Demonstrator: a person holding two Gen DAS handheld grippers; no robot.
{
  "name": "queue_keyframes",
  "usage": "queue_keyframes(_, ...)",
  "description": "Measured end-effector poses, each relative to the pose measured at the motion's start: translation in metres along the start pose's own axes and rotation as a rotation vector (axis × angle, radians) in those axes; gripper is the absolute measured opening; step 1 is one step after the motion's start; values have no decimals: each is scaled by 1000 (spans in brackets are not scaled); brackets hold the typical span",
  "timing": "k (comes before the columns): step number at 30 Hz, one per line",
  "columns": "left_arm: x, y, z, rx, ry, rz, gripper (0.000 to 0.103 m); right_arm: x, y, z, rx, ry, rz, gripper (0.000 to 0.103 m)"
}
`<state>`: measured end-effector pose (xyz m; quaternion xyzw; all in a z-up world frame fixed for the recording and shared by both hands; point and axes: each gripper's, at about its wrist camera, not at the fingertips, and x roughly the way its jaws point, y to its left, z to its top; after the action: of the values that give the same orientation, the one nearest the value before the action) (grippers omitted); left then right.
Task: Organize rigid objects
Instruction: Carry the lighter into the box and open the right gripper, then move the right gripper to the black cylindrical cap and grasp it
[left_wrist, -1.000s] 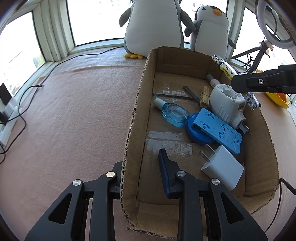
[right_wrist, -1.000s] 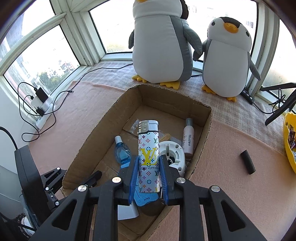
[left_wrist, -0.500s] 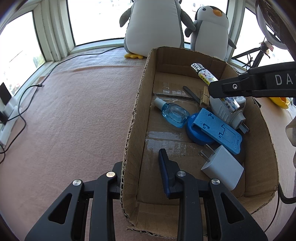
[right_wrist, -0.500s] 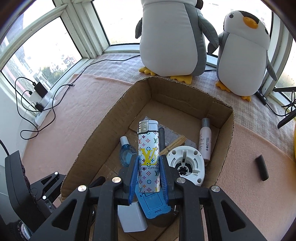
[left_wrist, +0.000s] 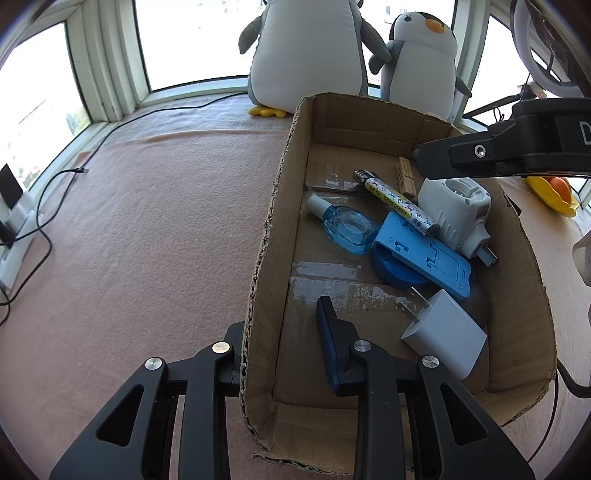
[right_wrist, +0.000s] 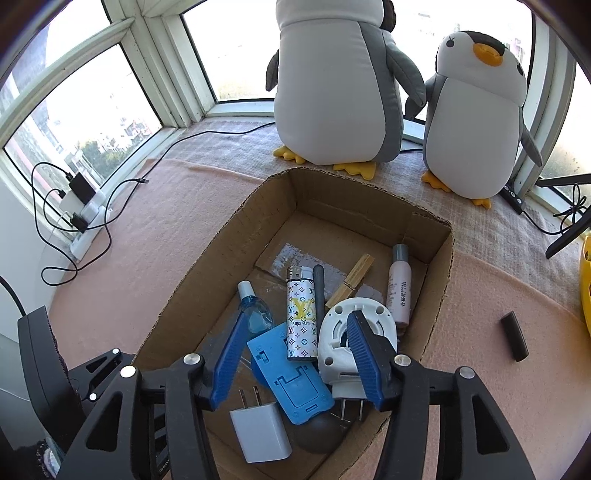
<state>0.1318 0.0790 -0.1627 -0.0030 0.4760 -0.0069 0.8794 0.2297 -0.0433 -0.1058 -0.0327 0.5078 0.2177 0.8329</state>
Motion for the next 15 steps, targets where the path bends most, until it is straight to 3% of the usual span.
queue_keyframes(15, 0, 0, 0, 0, 0, 0, 27, -21, -20, -9, 52, -32, 9, 59)
